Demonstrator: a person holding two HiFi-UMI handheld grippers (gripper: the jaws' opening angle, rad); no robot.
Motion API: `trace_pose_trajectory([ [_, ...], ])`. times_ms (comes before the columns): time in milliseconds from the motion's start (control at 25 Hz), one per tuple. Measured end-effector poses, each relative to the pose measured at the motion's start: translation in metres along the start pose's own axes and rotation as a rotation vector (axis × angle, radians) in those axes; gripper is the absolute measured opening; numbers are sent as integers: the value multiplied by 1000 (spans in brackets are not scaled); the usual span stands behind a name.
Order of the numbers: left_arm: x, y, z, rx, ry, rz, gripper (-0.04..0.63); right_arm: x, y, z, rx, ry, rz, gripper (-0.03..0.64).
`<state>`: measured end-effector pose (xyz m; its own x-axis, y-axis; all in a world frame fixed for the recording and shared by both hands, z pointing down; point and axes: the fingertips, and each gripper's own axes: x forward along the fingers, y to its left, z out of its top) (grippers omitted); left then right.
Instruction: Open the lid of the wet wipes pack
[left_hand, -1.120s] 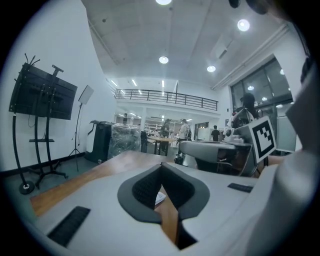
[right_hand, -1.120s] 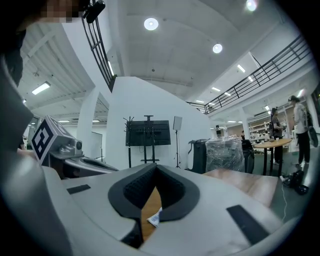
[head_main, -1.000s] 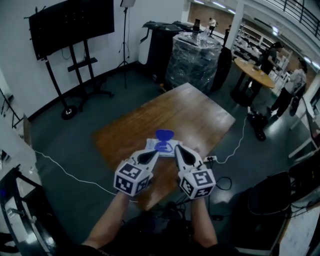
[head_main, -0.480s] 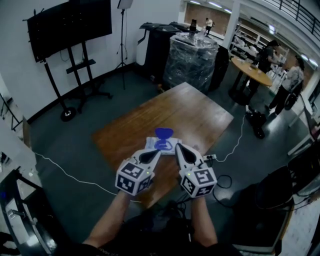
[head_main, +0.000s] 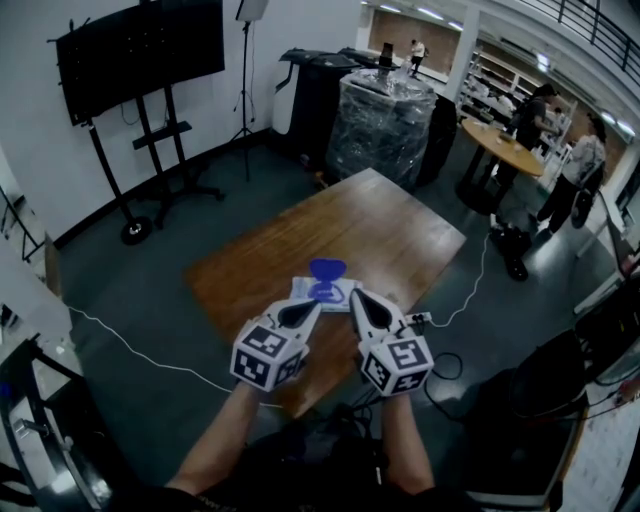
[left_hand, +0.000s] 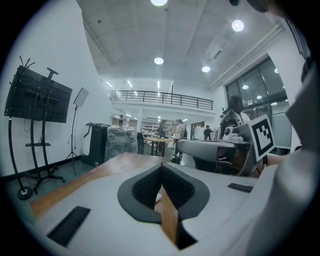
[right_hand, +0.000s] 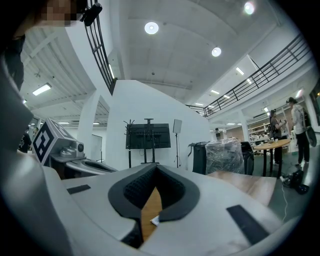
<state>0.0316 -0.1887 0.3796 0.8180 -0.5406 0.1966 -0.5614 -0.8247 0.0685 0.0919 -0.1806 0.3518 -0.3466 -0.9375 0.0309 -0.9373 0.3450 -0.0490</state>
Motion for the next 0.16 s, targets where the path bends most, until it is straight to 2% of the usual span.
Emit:
trace_pose_trajectory([
  [160,-2,1,-1,3,8,3,-5,0,2,1,0,-1,2,9],
])
